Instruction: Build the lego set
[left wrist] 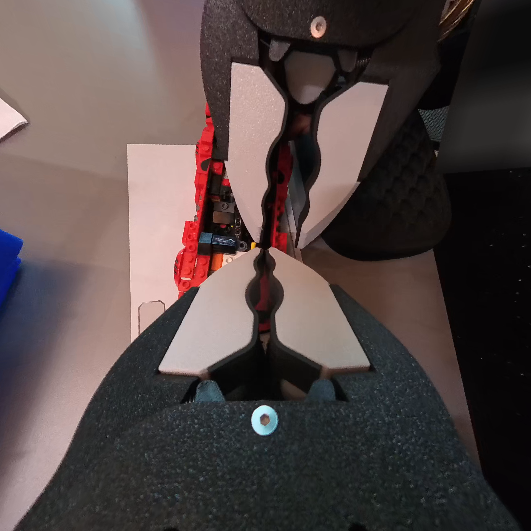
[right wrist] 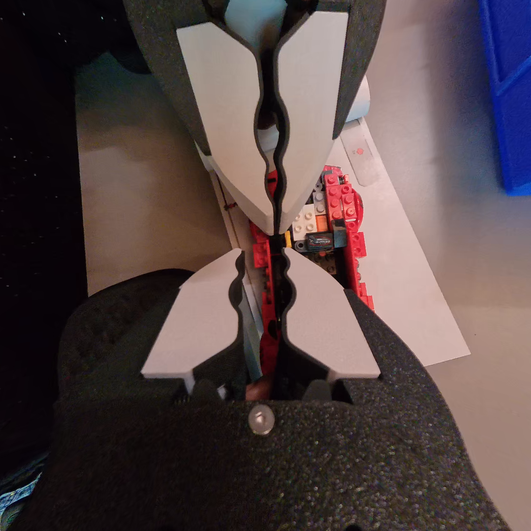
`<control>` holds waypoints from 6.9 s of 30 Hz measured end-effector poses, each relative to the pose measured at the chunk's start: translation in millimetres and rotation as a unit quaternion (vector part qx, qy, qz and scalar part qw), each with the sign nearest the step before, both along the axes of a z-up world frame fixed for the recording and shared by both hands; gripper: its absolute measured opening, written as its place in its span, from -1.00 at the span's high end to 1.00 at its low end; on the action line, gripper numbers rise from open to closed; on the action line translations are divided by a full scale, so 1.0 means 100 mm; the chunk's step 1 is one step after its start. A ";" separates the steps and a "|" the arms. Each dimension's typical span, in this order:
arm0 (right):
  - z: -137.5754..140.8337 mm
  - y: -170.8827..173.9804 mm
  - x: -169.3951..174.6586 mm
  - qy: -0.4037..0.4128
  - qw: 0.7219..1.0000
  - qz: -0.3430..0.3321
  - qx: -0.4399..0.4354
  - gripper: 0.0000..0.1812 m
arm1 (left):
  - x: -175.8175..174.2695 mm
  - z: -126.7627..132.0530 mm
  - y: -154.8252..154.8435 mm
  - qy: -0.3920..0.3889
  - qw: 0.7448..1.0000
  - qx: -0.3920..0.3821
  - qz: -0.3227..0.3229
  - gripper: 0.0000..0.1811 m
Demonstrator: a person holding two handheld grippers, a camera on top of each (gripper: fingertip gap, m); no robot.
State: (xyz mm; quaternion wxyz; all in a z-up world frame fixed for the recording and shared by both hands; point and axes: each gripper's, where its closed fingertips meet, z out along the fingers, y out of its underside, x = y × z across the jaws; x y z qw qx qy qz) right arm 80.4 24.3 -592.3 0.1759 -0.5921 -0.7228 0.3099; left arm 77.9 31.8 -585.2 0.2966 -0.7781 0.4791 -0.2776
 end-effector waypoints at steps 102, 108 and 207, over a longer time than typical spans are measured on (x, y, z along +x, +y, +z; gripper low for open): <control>0.21 0.11 -0.09 -0.155 0.982 0.031 0.100 1.00 | -1.16 0.63 -0.02 -0.057 0.931 0.175 0.315 0.95; 0.17 0.05 -0.07 -0.189 0.975 0.025 0.113 1.00 | -1.07 0.68 -0.19 -0.122 0.931 0.188 0.287 0.92; 0.19 0.39 0.21 0.088 0.992 -0.079 0.046 0.95 | -0.72 -0.12 -0.40 0.022 0.985 -0.013 0.173 0.95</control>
